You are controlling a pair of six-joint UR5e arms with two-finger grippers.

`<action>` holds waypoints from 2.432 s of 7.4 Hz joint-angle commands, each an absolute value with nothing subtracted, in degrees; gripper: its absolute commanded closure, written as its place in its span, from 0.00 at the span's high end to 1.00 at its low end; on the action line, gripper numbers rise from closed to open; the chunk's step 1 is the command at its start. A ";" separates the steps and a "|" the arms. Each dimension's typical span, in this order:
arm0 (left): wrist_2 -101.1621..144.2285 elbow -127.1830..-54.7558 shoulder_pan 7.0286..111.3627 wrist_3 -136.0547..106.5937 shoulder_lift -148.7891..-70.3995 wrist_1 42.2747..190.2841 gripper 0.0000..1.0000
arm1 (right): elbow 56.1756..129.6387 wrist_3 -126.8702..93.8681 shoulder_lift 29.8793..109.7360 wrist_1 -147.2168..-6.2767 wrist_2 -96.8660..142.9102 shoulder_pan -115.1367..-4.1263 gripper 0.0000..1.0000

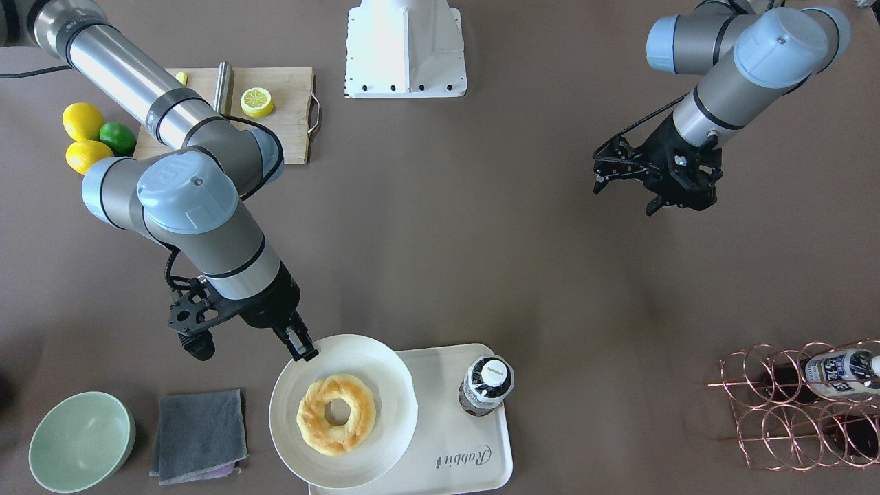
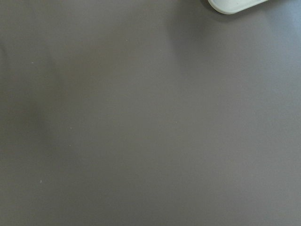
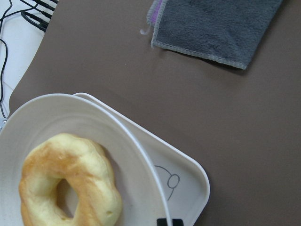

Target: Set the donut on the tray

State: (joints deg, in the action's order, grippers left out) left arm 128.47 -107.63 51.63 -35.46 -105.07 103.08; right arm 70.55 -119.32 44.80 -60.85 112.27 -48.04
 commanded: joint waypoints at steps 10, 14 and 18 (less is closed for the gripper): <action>128.76 -107.49 53.77 -31.67 -102.77 102.92 0.99 | 79.84 -94.40 56.71 -61.24 118.09 -52.00 1.00; 136.49 -104.69 74.47 -4.12 -92.47 99.61 0.99 | 91.92 -49.10 83.08 -67.31 126.82 -69.82 1.00; 135.79 -97.93 92.16 26.58 -92.29 82.37 0.99 | 92.11 2.70 87.02 -91.94 128.15 -92.32 1.00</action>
